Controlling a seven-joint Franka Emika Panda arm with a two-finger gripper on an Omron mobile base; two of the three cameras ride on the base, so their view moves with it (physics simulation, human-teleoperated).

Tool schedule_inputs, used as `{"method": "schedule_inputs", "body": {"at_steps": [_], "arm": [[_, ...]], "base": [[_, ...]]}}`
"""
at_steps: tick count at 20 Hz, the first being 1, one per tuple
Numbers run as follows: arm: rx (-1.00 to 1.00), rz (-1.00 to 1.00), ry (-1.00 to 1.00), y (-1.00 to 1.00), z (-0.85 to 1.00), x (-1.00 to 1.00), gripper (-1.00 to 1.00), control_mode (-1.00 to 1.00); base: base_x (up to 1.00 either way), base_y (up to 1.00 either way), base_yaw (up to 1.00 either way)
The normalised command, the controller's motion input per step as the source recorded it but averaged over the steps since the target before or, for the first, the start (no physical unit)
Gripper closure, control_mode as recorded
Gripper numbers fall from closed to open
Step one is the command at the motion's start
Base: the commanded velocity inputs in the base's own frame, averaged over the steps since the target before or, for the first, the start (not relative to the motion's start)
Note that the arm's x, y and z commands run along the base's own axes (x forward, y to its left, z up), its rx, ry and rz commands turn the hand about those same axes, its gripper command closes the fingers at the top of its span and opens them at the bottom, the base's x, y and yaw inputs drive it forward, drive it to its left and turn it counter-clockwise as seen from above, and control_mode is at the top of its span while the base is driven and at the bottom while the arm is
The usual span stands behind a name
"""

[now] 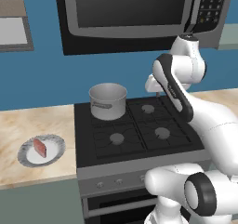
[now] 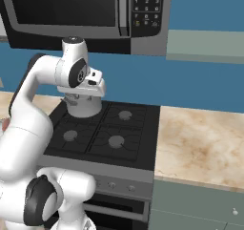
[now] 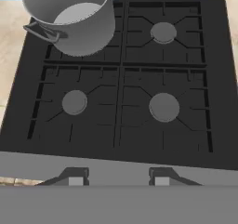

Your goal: Retrieve the frozen meat and place it in the pot on a burner. Then turn the burner on.

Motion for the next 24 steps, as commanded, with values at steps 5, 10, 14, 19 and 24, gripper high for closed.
{"method": "schedule_inputs", "body": {"at_steps": [5, 10, 14, 19, 24], "arm": [[0.02, 0.0, 0.0, 0.29, -0.05, -0.05, -1.0, -1.0], [0.06, 0.0, 0.0, 0.72, -0.16, 0.0, -1.0, -1.0], [0.05, 0.0, 0.0, 0.86, -0.13, 0.0, -1.0, -1.0], [0.01, 0.0, 0.0, 0.96, -0.1, 0.0, -1.0, -1.0], [-0.01, 0.1, 0.02, 0.79, -0.18, 0.0, -1.0, -1.0]], "base": [[0.0, 0.0, 0.0], [0.0, 0.0, 0.0], [0.0, 0.0, 0.0], [0.0, 0.0, 0.0], [0.0, 0.0, 0.0]]}}
